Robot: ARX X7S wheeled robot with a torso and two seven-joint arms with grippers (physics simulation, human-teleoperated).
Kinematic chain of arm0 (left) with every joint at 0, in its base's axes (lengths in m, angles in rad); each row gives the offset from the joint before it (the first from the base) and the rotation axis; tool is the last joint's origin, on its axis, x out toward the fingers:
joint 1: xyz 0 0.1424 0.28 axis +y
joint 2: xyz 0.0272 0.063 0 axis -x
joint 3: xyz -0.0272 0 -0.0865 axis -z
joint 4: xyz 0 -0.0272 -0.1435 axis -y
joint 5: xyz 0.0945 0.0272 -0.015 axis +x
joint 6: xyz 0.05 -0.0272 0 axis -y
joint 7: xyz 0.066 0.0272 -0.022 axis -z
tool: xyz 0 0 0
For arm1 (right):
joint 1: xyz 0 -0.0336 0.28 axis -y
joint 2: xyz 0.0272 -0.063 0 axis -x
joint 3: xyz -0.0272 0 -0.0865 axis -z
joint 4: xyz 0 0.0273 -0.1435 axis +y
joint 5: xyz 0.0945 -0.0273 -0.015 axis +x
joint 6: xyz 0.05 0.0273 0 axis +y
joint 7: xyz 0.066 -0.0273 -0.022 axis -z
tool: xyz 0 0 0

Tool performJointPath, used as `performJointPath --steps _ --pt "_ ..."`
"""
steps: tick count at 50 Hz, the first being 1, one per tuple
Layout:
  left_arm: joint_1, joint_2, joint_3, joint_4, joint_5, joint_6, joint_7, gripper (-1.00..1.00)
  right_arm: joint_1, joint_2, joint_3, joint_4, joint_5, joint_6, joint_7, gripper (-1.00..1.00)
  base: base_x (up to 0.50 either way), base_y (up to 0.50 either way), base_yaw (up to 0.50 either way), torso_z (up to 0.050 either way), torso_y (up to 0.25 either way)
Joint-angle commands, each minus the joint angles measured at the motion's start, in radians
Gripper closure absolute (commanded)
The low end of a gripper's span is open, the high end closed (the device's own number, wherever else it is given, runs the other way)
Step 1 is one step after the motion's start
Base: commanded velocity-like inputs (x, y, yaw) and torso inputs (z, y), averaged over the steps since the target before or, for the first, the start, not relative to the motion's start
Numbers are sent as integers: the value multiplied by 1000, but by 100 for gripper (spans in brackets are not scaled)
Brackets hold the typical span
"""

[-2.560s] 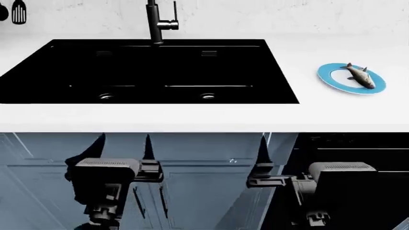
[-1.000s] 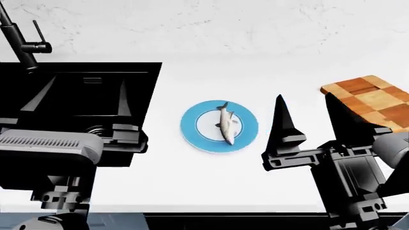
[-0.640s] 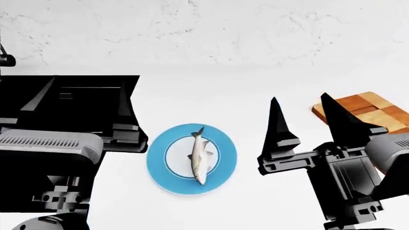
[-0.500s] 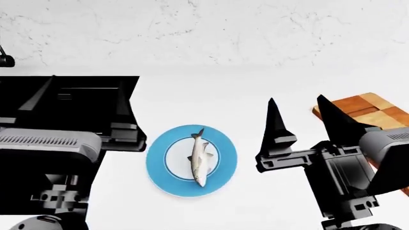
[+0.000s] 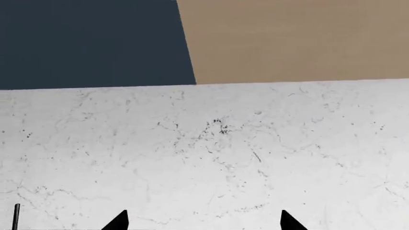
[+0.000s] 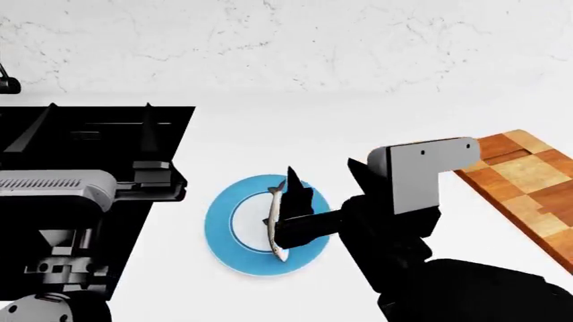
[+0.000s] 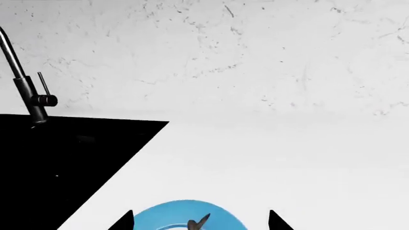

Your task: Pick the fish from the plate and place it on the cutting board. Then pick the condiment bottle from the cabinet and place it next to the cutting board.

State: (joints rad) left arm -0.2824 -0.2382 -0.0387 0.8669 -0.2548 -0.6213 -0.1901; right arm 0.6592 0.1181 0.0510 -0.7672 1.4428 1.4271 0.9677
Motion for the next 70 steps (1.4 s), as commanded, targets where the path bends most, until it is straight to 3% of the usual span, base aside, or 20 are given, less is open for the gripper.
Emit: performJointPath --steps 1,32,70 --pt "-6 -7 -34 10 -29 -17 -9 -100 44 -55 -116 107 15 31 93 -100 0 0 0 0 0" --pt "-3 -24 -45 30 -62 -26 -25 -100 -86 -26 -352 164 -253 -147 -30 -100 0 0 0 0 0" --pt "-4 -44 -38 28 -82 -20 -49 -100 -102 19 -462 261 -317 -256 -83 -100 0 0 0 0 0"
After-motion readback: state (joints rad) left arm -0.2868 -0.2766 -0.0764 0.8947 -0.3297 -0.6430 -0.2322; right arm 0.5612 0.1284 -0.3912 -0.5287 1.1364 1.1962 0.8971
